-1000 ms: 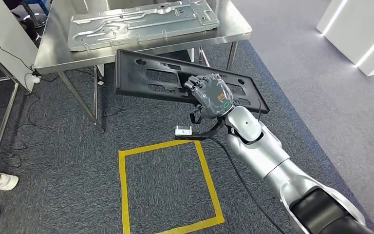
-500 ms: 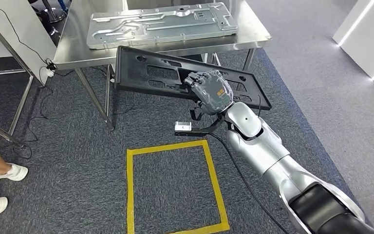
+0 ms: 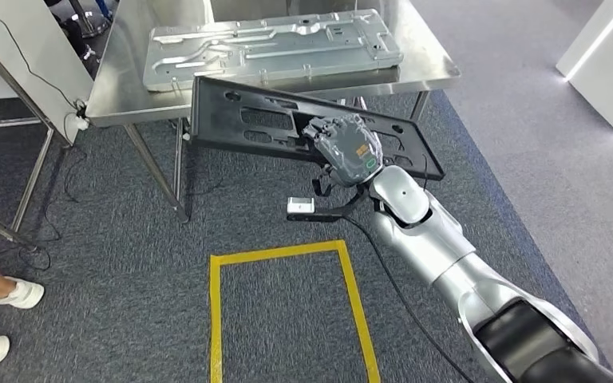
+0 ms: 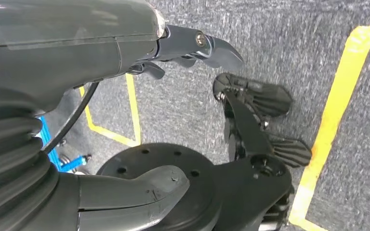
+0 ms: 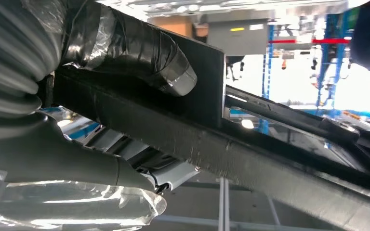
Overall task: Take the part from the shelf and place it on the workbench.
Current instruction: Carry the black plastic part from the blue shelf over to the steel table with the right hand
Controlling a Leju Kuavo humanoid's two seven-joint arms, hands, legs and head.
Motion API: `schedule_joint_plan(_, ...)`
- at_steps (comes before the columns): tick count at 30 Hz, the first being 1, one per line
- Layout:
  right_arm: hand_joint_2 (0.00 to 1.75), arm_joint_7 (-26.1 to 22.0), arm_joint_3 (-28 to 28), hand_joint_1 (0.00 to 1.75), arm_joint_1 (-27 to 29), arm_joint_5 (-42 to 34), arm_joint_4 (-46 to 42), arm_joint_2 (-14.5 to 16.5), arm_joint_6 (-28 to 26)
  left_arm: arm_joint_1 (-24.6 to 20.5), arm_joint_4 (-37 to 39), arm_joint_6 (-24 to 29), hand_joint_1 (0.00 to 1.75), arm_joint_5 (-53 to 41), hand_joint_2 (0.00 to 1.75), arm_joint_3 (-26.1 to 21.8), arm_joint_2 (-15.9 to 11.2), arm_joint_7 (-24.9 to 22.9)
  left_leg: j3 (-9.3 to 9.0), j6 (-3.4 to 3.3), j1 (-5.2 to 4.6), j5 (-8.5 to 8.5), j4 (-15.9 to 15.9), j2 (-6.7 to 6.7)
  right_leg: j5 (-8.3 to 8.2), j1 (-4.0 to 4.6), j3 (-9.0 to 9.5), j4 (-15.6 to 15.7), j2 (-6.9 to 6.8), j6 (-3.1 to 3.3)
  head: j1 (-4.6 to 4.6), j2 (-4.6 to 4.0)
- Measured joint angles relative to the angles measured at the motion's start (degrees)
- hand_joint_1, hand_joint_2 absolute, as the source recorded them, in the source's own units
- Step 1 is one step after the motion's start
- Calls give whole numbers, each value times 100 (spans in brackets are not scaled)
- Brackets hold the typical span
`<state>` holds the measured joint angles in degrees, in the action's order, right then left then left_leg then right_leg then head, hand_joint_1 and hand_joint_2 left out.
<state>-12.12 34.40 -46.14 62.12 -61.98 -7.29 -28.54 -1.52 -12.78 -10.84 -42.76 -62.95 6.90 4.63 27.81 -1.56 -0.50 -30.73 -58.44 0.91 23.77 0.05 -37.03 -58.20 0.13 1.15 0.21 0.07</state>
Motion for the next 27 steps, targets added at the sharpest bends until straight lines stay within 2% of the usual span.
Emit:
schedule_joint_plan(1, 175, 2, 0, 175, -12, 0, 1, 1, -1, 2, 3, 0, 0, -1, 175, 0, -8, -1, 78, 35, 6, 5, -182, -10, 40, -21, 92, 30, -3, 24, -1, 0)
schedule_joint_plan(2, 175, 3, 0, 175, -27, -1, 1, 3, 0, 3, 7, 0, 0, -1, 175, 0, -15, -1, 243, 72, 23, -17, -464, -21, 81, -42, 176, 56, -6, 35, -1, 0)
schedule_joint_plan(3, 175, 4, 0, 175, -39, -1, 2, 7, 1, 1, 11, 0, 0, -1, 175, 0, -18, -1, 465, 112, 49, -76, -811, -33, 136, -51, 252, 73, -6, 40, -2, 0)
schedule_joint_plan(5, 175, -2, 0, 175, -35, -4, 7, 11, 27, 1, 15, 0, 0, -1, 175, -1, -19, -2, 953, 179, 105, -329, -1362, -44, 279, -73, 409, 78, -7, 23, -2, 0)
schedule_joint_plan(6, 175, -5, 0, 175, -20, -11, 11, 12, 47, 9, 15, 2, 0, -1, 175, -2, -20, -2, 1109, 204, 125, -418, -1430, -49, 358, -84, 506, 78, -7, 7, -2, 0)
schedule_joint_plan(7, 175, -8, 0, 175, -6, -20, 15, 13, 73, 21, 15, 3, 0, 0, 175, -4, -22, -3, 1188, 224, 142, -404, -1332, -53, 442, -99, 615, 77, -8, -14, -2, 0)
schedule_joint_plan(8, 175, -7, 0, 175, 2, -28, 17, 18, 98, 33, 15, 5, 0, 4, 175, -9, -26, -6, 1192, 235, 154, -229, -1064, -57, 531, -114, 734, 77, -8, -38, -2, 0)
schedule_joint_plan(10, 175, -4, 3, 175, 12, -36, 22, 49, 142, 58, 16, 8, 0, 14, 175, -24, -32, -18, 1134, 229, 153, 419, -397, -78, 714, -135, 950, 77, -3, -103, -2, 0)
schedule_joint_plan(11, 175, -1, 9, 175, 12, -35, 26, 75, 163, 64, 18, 6, 0, 22, 175, -34, -34, -26, 1095, 203, 136, 675, -184, -93, 799, -135, 1034, 79, 4, -150, -1, 0)
schedule_joint_plan(12, 175, 1, 17, 175, 12, -34, 30, 108, 186, 65, 20, 3, 0, 32, 175, -46, -35, -34, 1069, 168, 116, 820, -95, -103, 861, -134, 1104, 87, 13, -199, -2, 0)
schedule_joint_plan(14, 175, 1, 35, 175, -4, -31, 31, 167, 225, 49, 21, -5, 0, 54, 175, -74, -37, -47, 995, 78, 89, 792, -89, -103, 865, -137, 1144, 23, 22, -291, -2, 0)
schedule_joint_plan(15, 175, 1, 43, 175, -17, -28, 27, 191, 241, 40, 21, -9, 0, 62, 175, -88, -39, -51, 946, 39, 93, 774, -57, -94, 804, -147, 1091, -110, 19, -322, -3, 0)
schedule_joint_plan(17, 175, 4, 66, 175, -57, -23, 22, 223, 267, 29, 20, -15, 0, 68, 175, -111, -42, -54, 808, -36, 102, 716, 22, -80, 736, -158, 746, -681, 10, -350, -2, 0)
schedule_joint_plan(18, 175, 8, 83, 175, -68, -15, 24, 237, 282, 27, 20, -15, 0, 69, 175, -120, -44, -55, 732, -65, 105, 674, 54, -74, 814, -155, 491, -1043, 7, -352, 0, 0)
schedule_joint_plan(20, 175, 15, 127, 175, -74, 8, 39, 269, 322, 26, 19, -15, 0, 70, 175, -129, -47, -55, 588, -99, 95, 562, 79, -54, 1182, -136, -10, -1593, 6, -343, -1, 0)
schedule_joint_plan(21, 175, 22, 151, 175, -71, 20, 49, 286, 345, 28, 19, -18, 0, 67, 175, -130, -49, -53, 507, -107, 84, 496, 82, -38, 1343, -127, -191, -1681, 6, -335, 0, 0)
schedule_joint_plan(22, 175, 30, 174, 175, -70, 30, 58, 299, 364, 33, 19, -23, 0, 63, 175, -131, -49, -51, 419, -112, 72, 427, 82, -17, 1392, -118, -299, -1618, 6, -316, 0, 0)
schedule_joint_plan(23, 175, 39, 193, 175, -71, 41, 64, 310, 384, 39, 19, -31, 0, 57, 175, -131, -48, -49, 323, -114, 57, 357, 83, 1, 1281, -102, -335, -1409, 5, -284, 0, 0)
schedule_joint_plan(24, 175, 50, 210, 175, -77, 57, 67, 318, 413, 49, 19, -42, 0, 46, 175, -132, -43, -46, 235, -114, 46, 285, 87, 17, 989, -76, -323, -1081, 4, -232, 1, 0)
schedule_joint_plan(25, 175, 59, 227, 175, -84, 75, 72, 323, 449, 63, 20, -53, 0, 33, 175, -133, -24, -44, 154, -105, 34, 214, 83, 27, 538, -35, -305, -700, 4, -165, 0, 0)
schedule_joint_plan(26, 175, 71, 245, 175, -95, 91, 77, 327, 490, 75, 16, -61, 0, 20, 175, -134, -9, -43, 100, -89, 25, 152, 84, 39, 163, 5, -285, -391, 10, -108, 0, 0)
schedule_joint_plan(27, 175, 80, 268, 175, -106, 108, 84, 338, 535, 82, 13, -68, 0, 6, 175, -137, 6, -41, 78, -65, 20, 97, 96, 46, -124, 35, -272, -178, 13, -67, -3, 0)
